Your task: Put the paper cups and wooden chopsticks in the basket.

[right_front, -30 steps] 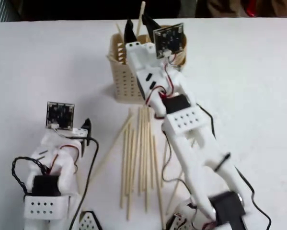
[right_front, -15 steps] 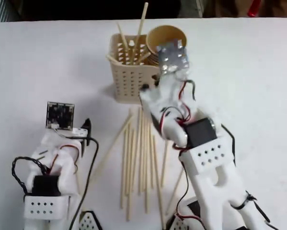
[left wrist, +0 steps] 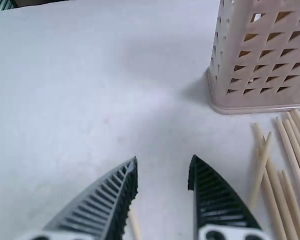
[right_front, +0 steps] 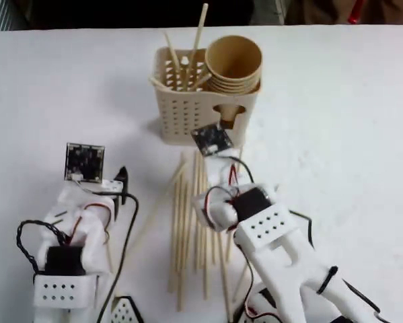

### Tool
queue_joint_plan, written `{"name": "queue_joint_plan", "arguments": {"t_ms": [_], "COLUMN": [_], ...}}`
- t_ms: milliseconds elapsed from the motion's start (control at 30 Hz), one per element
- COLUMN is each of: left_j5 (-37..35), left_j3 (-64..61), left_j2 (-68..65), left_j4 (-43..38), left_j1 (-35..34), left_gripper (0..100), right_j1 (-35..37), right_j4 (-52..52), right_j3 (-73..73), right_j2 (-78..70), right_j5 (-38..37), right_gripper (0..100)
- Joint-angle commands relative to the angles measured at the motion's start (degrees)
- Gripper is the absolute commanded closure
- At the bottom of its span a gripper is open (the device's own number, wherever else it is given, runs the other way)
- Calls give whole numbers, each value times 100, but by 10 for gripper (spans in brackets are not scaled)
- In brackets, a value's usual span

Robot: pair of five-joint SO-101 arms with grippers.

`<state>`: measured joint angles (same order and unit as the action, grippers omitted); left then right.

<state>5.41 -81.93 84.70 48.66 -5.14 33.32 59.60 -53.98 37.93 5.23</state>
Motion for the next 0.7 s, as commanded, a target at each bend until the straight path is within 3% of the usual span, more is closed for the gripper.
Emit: {"name": "queue_joint_plan", "arguments": {"t_ms": [0, 167, 667], "left_j5": [35, 35, 35], "left_j3": [18, 18, 18], "left_j2": [66, 66, 66], "left_j4": [-141, -141, -132], "left_j1": [-31, -31, -40], "left_gripper": [823, 823, 823], "right_j1": [84, 66, -303], "right_j4": [-347, -312, -593], "right_j3": [-158, -237, 510], "right_j2": [145, -84, -2563], "right_j5": [105, 273, 343], "right_gripper": [900, 836, 837]}}
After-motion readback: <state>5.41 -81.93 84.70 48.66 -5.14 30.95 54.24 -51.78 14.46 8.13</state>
